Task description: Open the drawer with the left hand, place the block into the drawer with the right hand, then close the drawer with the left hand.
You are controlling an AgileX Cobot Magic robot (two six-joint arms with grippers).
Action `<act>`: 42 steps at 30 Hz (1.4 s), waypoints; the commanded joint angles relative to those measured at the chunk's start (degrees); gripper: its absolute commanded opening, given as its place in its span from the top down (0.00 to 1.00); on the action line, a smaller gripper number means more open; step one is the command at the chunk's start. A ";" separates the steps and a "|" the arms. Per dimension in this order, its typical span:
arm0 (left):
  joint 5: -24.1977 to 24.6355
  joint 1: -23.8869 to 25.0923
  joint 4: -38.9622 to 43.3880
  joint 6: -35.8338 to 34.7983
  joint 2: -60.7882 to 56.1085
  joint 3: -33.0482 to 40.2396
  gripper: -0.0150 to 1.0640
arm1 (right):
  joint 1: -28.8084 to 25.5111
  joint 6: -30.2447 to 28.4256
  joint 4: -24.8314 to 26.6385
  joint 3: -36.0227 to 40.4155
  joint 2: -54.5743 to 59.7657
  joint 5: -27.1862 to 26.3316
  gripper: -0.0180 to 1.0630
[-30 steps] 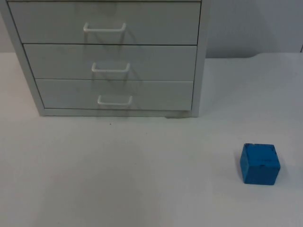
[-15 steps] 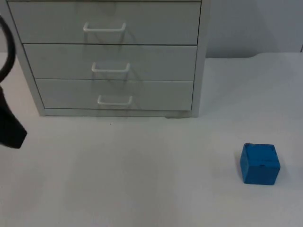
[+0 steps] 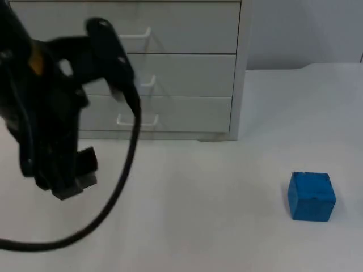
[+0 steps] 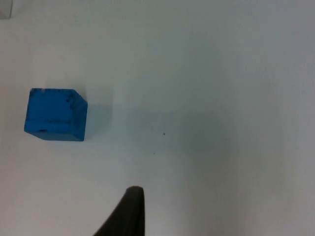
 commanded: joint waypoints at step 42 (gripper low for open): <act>-32.52 11.15 30.68 -1.96 30.68 -12.79 0.45 | -0.26 -0.49 -2.39 2.53 0.11 -5.81 0.01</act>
